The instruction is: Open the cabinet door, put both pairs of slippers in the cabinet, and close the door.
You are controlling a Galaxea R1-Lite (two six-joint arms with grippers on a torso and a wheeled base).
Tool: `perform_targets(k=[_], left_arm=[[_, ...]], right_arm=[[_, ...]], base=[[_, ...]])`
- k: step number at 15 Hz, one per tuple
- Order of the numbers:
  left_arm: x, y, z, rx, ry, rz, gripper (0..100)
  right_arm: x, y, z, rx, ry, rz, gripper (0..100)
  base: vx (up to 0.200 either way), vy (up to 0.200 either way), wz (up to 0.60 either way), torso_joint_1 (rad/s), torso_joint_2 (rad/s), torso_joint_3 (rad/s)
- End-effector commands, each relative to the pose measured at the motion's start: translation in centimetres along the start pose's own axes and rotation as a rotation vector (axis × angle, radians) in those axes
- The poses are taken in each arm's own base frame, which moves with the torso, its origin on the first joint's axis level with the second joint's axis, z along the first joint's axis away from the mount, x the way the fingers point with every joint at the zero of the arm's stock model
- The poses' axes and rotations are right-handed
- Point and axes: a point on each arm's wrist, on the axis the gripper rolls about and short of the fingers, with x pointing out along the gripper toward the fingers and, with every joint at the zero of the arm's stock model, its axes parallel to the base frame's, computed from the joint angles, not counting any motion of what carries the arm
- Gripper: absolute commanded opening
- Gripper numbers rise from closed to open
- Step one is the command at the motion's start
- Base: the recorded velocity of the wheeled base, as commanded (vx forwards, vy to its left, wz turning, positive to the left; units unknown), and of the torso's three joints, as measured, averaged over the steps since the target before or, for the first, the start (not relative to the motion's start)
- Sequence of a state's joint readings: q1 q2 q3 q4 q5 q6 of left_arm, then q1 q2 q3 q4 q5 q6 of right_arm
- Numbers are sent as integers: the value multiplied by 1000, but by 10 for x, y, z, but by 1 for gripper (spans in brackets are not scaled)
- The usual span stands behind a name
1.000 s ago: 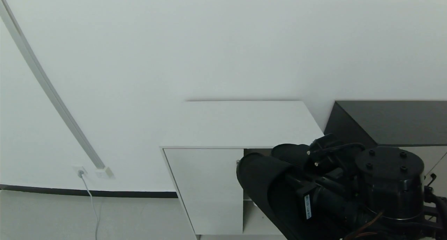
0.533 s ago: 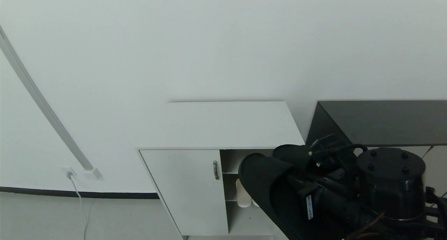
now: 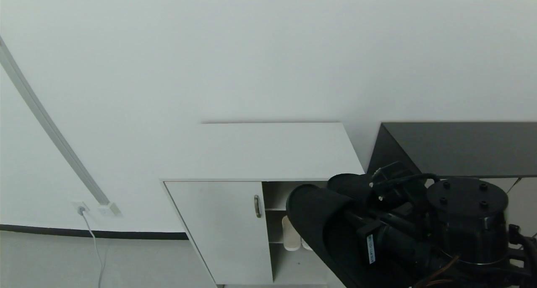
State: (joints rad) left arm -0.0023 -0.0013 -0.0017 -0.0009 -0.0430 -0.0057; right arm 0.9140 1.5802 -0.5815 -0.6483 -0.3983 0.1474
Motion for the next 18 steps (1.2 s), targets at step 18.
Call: perform_targets(k=[18], left_arm=[[0, 0, 0, 0, 2, -2, 0]], right_arm=[[-1, 3, -7, -27, 23, 12, 0]], base=[[0, 0, 0, -135, 318, 177]])
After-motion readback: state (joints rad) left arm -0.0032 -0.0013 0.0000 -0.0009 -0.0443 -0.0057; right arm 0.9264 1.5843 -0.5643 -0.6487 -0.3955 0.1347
